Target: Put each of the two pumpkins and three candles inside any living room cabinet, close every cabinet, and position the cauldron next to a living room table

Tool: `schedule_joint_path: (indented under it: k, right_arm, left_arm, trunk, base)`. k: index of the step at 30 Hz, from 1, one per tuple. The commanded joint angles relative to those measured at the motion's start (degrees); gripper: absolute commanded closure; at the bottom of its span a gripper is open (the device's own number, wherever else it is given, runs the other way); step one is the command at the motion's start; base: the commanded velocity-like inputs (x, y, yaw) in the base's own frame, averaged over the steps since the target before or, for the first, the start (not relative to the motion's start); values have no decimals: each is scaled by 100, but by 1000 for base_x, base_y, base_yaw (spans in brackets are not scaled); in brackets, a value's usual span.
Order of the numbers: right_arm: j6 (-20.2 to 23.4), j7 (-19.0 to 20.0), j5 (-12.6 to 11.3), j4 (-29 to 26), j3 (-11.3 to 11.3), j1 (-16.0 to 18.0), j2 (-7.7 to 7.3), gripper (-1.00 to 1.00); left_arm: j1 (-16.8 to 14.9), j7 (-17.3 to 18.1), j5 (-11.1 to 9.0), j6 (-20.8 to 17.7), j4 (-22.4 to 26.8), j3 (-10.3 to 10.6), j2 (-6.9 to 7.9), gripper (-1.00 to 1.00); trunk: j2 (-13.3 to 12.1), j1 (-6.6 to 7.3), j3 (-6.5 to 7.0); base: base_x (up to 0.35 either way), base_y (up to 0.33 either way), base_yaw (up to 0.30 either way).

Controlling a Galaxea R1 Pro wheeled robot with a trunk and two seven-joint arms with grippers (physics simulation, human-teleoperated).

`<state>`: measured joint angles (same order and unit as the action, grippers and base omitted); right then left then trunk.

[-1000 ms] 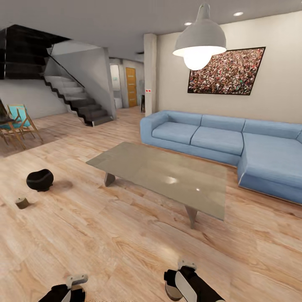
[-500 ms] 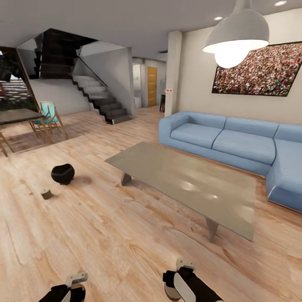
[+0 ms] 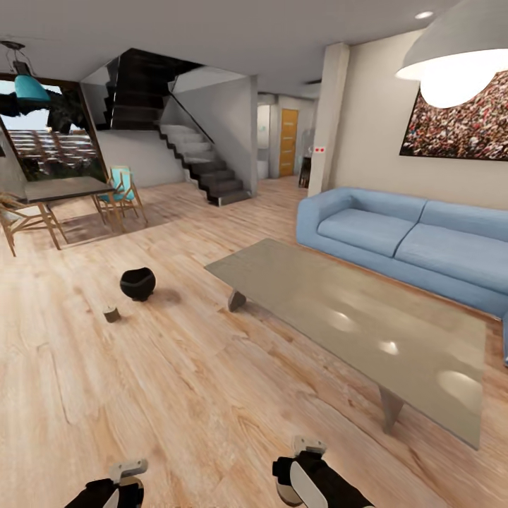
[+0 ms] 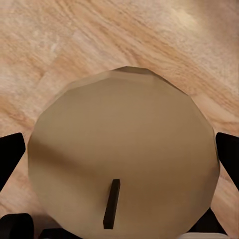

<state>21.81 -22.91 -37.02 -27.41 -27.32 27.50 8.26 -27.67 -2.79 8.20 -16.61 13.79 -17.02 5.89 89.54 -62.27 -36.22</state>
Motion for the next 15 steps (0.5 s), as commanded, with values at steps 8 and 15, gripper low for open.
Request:
schedule_joint_path:
  k: [8,15]
  right_arm:
    - [-2,-20,2,-1,-2,1,0,100]
    - [-9,-20,2,-1,-2,1,0,100]
  left_arm:
    - [-1,-2,6,0,1,0,0,100]
    - [-1,-2,6,0,1,-1,0,100]
  trunk:
    - [0,0,-38]
    - [0,0,-74]
  base:
    - [1,0,267]
    - [0,0,263]
